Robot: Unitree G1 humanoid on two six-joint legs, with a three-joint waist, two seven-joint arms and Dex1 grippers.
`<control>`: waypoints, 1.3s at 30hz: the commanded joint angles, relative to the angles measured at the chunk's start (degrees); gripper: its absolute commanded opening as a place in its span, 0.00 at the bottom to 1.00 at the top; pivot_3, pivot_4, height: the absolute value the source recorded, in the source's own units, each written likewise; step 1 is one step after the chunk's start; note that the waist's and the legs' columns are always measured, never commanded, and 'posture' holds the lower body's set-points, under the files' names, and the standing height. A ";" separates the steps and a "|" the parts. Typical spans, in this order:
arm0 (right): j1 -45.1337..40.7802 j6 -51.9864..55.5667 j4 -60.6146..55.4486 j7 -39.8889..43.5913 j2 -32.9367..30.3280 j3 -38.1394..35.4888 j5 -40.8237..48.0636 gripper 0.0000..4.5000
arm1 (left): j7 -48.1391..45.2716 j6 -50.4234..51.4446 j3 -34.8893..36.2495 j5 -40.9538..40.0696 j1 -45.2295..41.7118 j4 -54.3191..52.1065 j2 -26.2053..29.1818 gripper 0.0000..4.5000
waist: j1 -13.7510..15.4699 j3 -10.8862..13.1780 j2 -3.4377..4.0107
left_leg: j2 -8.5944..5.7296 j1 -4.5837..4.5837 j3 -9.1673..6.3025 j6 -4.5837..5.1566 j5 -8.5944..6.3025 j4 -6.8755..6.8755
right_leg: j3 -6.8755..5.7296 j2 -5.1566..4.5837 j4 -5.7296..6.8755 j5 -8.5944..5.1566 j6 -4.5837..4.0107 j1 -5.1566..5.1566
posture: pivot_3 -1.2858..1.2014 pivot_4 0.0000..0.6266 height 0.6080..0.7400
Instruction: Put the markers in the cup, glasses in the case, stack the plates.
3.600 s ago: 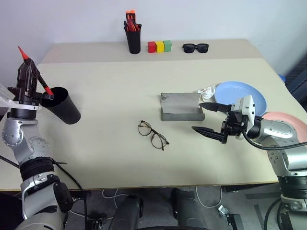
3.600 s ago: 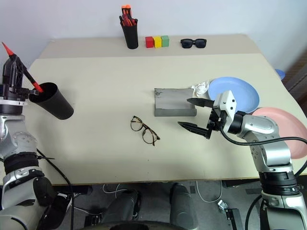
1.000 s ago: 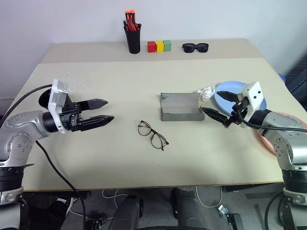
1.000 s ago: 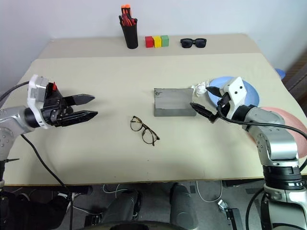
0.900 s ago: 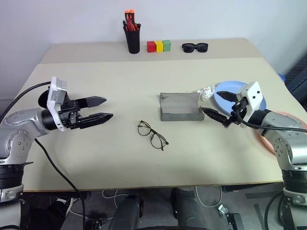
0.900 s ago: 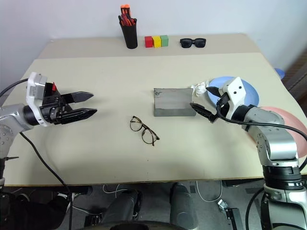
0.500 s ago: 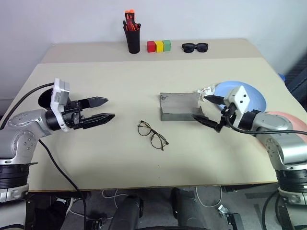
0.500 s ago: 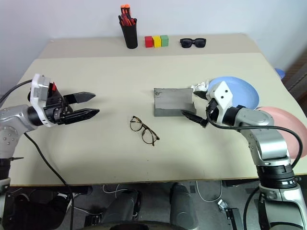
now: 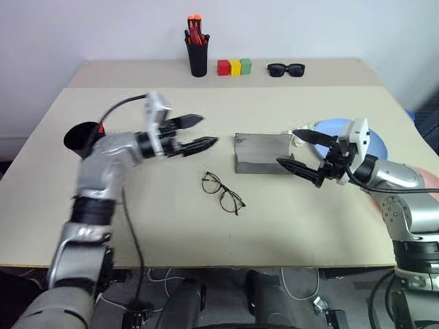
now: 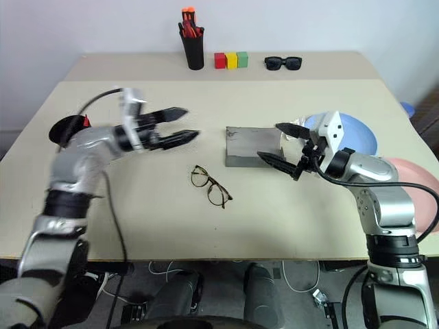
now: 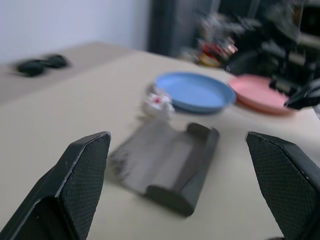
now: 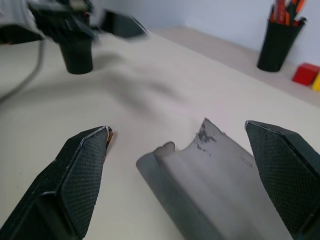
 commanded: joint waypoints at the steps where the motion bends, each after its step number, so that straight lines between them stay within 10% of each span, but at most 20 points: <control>1: 3.14 1.16 -5.16 1.00 -1.90 -3.05 2.82 1.00 | -4.21 -4.87 -3.76 4.35 -5.21 8.21 -4.10 0.99 | -0.48 0.00 0.00 | 0.00 -0.01 0.01 0.04 -0.02 -0.03 | 0.00 0.00 -0.05 0.00 0.00 -0.01 | 0.52 0.24 1.00; 15: 11.59 1.27 -13.08 -5.89 -1.57 -7.68 3.57 1.00 | -6.02 -20.48 -11.37 21.98 -18.19 37.62 -15.06 0.99 | -1.00 0.01 0.00 | -0.01 -0.09 0.09 0.13 -0.07 -0.05 | 0.02 -0.02 -0.38 0.11 0.22 0.04 | 0.52 0.24 1.00; 24: 11.84 0.84 -13.42 -7.15 -1.55 -6.71 3.12 1.00 | -5.25 -21.77 -9.91 25.22 -19.00 40.50 -16.15 0.01 | -1.02 0.01 0.00 | -0.02 -0.12 0.08 0.16 -0.08 0.01 | 0.02 -0.03 -0.39 0.14 0.28 0.05 | 0.52 0.24 1.00; 39: 9.34 0.50 -11.30 -6.60 -1.37 -4.52 2.33 1.00 | -23.79 -20.45 -5.72 22.47 -19.09 38.15 -1.04 0.01 | -1.20 0.01 0.00 | -0.02 -0.10 0.07 0.16 -0.08 0.02 | 0.02 -0.02 -0.37 0.15 0.28 0.05 | 0.52 0.24 1.00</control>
